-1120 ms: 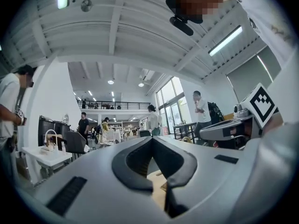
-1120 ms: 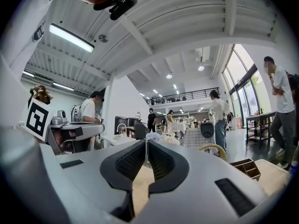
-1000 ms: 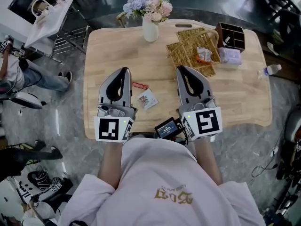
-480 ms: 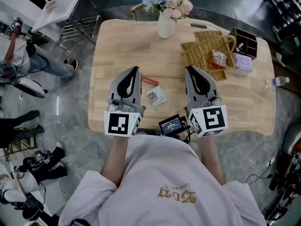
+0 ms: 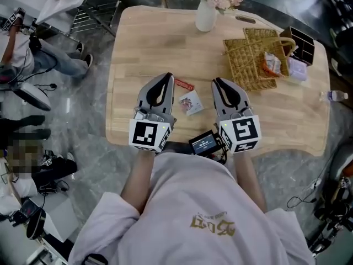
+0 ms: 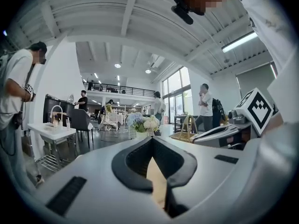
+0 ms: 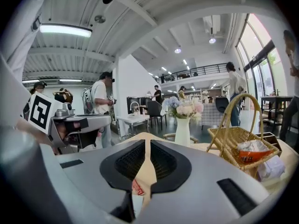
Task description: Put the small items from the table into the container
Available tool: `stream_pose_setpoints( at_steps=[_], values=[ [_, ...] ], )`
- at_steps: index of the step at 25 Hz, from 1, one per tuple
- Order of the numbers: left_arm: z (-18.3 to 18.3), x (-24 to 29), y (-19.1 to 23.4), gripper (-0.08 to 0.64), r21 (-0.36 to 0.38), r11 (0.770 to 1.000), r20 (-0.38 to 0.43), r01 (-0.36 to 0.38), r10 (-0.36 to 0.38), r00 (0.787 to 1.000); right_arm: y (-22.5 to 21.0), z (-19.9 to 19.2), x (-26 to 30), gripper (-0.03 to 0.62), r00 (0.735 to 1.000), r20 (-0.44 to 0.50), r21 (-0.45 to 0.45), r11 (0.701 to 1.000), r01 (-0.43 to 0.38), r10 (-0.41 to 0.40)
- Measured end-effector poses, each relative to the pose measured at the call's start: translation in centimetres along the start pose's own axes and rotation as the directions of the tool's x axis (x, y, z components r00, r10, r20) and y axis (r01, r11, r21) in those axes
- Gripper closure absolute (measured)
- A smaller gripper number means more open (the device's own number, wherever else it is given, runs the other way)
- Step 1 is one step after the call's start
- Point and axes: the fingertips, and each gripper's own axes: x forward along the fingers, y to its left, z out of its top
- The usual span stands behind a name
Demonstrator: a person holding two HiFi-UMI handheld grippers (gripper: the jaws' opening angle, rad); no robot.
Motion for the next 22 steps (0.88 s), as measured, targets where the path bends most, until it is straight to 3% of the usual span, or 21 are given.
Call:
stream_pose_setpoints(
  at_steps=[6,11,16,22],
  values=[
    [-3.6,0.2,-1.4,0.56,0.004,0.995,-0.064,0.097,-0.097,0.993,0.8,-4.0,1.2,0.56,0.993,-0.114,-0.029,0.999,-0.023,0.02],
    [-7.9,0.5,-1.6,0.56,-0.016,0.992,-0.155,0.128,-0.128,0.98,0.9,-7.6,2.1,0.56,0.976,-0.211,-0.026,0.998,-0.052,0.045],
    [-11.4,0.4,-2.9,0.56,-0.019,0.983,-0.237,0.184,-0.183,0.954,2.2,-12.5,3.4,0.558,0.929,-0.344,0.017,0.99,-0.138,0.135],
    [-15.2,0.3,-3.3,0.56,-0.03,0.975,-0.322,0.219,-0.216,0.922,3.7,-15.9,4.6,0.54,0.878,-0.438,0.03,0.98,-0.197,0.19]
  ],
)
